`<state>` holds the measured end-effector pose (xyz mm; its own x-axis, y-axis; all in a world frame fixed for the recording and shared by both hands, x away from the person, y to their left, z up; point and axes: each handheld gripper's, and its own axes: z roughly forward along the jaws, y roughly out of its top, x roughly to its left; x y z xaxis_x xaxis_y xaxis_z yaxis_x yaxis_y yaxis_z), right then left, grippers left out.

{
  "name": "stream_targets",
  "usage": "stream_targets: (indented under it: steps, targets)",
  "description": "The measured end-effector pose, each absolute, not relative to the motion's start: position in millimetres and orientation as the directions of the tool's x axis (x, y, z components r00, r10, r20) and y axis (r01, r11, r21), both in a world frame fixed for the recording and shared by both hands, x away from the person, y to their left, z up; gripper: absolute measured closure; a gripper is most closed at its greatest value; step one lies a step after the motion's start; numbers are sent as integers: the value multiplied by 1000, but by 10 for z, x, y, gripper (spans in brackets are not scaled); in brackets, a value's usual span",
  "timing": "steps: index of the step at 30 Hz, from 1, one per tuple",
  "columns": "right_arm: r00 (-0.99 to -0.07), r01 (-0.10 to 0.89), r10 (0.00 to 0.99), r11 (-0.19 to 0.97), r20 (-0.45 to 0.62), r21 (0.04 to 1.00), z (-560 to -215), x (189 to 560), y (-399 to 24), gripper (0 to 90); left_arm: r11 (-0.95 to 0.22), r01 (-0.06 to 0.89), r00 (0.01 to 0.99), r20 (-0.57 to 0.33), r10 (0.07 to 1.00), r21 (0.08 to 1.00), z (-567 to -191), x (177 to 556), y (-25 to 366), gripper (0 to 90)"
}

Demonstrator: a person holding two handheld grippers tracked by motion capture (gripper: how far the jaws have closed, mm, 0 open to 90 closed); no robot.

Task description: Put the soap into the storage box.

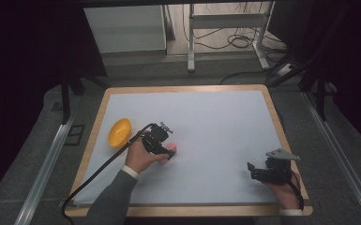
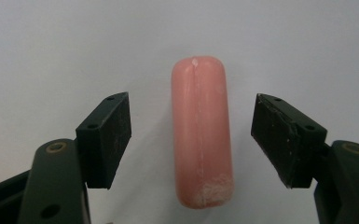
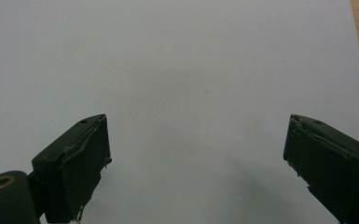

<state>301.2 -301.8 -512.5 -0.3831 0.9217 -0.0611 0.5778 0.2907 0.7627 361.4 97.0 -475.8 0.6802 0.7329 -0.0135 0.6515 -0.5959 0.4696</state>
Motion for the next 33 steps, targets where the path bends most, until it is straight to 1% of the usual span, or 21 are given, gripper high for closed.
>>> stream_targets:
  steps: [6, 9, 13, 14, 15, 18, 21, 33]
  targets:
    - [-381, 579, 923, 288, -60, 763, -5128, 3015, -3024, 68, -602, 663, 677, -15, 735, 445, -4825, 3642, 939, 330]
    - [-379, 579, 924, 284, -56, 764, -5121, 3012, -3026, 68, -599, 674, 673, -23, 739, 433, -4868, 3651, 918, 367]
    - [-378, 579, 924, 284, -57, 764, -5126, 3016, -3035, 68, -608, 676, 678, -30, 734, 415, -4920, 3662, 893, 474]
    - [-380, 579, 923, 287, -59, 763, -5132, 3018, -3035, 67, -612, 677, 680, -30, 732, 410, -4931, 3664, 889, 524]
    - [-380, 579, 923, 287, -59, 763, -5132, 3018, -3035, 67, -613, 678, 681, -33, 731, 406, -4944, 3664, 884, 524]
    - [-378, 579, 924, 285, -58, 764, -5124, 3014, -3034, 68, -607, 681, 677, -36, 735, 409, -4957, 3660, 885, 599]
    - [-377, 580, 924, 285, -59, 763, -5124, 3015, -3035, 68, -596, 687, 671, -48, 740, 415, -4959, 3661, 890, 601]
    - [-372, 574, 926, 281, -61, 769, -5103, 3006, -3041, 68, -591, 684, 668, -41, 743, 428, -4859, 3647, 986, 601]
